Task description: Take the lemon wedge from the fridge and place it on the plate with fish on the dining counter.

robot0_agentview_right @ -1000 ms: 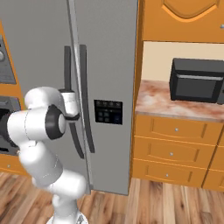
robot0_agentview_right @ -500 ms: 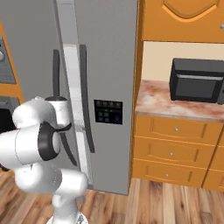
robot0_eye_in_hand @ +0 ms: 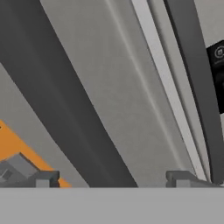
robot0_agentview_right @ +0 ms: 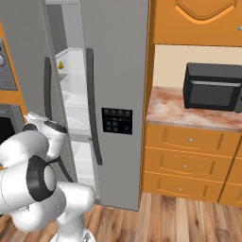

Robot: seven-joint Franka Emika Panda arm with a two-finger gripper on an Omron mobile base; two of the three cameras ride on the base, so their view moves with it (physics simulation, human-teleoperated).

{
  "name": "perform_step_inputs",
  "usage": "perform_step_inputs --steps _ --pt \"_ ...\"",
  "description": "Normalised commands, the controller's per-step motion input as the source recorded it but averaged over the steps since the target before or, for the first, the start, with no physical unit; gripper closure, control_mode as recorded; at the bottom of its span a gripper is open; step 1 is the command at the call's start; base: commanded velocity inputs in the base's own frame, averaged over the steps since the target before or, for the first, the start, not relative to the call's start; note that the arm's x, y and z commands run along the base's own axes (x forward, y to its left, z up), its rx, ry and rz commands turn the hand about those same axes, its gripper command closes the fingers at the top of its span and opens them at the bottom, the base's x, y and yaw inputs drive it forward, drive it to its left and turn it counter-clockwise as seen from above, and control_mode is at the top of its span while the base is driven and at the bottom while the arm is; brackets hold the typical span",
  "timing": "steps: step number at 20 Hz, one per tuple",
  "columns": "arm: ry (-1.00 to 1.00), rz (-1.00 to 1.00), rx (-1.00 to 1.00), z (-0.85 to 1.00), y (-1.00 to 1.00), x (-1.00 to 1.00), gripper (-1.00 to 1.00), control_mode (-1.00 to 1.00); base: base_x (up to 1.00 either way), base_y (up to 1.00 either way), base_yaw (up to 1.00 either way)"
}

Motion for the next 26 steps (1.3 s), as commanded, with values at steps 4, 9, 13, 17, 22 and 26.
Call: perform_step_inputs --steps 4,9,13,17,22,26 --pt "0.07 -0.01 0.00 1.00 0.41 -0.52 -1.00 -1.00 0.00 0.00 0.00" --pt "0.25 0.00 0.00 1.00 0.47 -0.93 -1.00 -1.00 0.00 0.00 0.00" --pt "0.19 -0.06 0.00 1.00 0.24 -0.77 -1.00 -1.00 0.00 0.00 0.00" --pt "0.29 -0.17 0.00 1.00 -0.01 -0.67 -1.00 -1.00 0.00 0.00 0.00" --pt "0.57 -0.07 -0.17 0.64 -0.43 -0.72 -1.00 -1.00 0.00 0.00 0.00" --pt "0.39 0.00 -0.05 -0.56 -1.00 -0.42 -1.00 -1.00 0.00 0.00 0.00"
